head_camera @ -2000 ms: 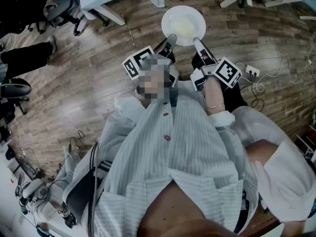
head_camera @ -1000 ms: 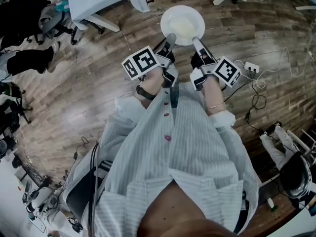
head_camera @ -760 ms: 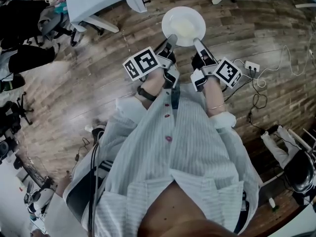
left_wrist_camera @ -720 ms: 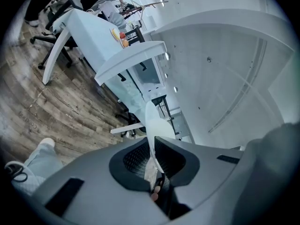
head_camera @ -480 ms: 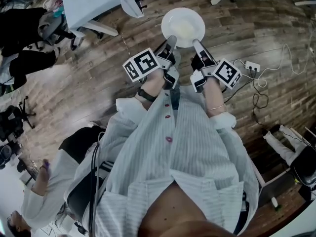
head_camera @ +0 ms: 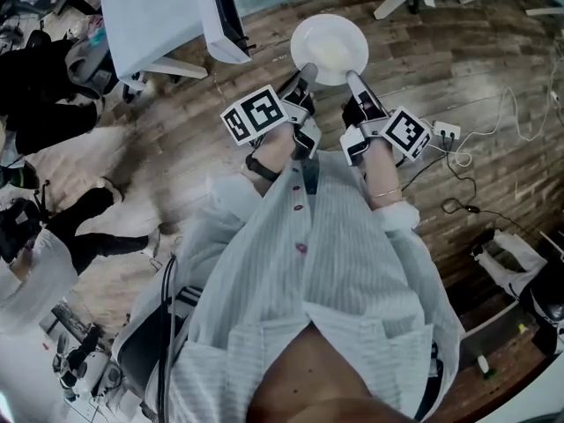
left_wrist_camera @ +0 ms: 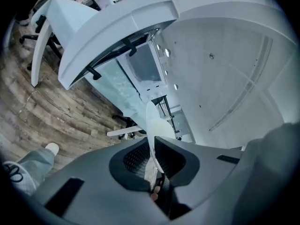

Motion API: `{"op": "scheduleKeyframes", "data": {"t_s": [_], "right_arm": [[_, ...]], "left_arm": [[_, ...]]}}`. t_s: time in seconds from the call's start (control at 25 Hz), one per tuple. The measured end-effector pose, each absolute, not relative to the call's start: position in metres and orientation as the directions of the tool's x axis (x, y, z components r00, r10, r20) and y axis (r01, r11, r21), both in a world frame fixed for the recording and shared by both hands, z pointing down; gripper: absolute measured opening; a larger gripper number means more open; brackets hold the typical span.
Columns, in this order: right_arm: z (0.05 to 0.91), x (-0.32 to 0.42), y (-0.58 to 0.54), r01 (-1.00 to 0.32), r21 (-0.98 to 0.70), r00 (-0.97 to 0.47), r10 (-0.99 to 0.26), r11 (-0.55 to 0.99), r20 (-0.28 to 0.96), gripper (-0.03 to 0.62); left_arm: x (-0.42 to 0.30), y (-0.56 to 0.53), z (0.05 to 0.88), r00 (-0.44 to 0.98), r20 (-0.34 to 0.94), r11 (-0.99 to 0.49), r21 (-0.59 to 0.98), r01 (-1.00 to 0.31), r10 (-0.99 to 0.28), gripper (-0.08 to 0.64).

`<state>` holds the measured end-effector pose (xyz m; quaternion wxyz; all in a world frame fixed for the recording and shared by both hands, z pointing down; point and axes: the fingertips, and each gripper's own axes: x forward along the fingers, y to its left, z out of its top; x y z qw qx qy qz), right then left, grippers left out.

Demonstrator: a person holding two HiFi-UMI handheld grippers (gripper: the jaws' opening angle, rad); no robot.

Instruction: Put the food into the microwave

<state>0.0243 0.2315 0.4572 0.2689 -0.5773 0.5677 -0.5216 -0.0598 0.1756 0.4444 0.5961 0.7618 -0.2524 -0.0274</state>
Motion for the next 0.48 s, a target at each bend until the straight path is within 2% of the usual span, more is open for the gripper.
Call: {"op": "scheduleKeyframes", "data": {"t_s": [0.36,0.48], "right_arm": [[0.453,0.056,0.171,-0.384,-0.889,-0.154,-0.932,-0.25,0.329,0.049],[0.451,0.064,0.147,-0.39,-0.894,-0.157,-0.94,-0.223,0.303,0.049]], "left_arm": [[-0.027,0.112,0.441,0.881,0.258,-0.151,0.928,-0.34,-0.397,0.029],[-0.019,0.091,0.442,0.881,0.257,-0.149,0.929,-0.338,-0.396,0.029]]}}
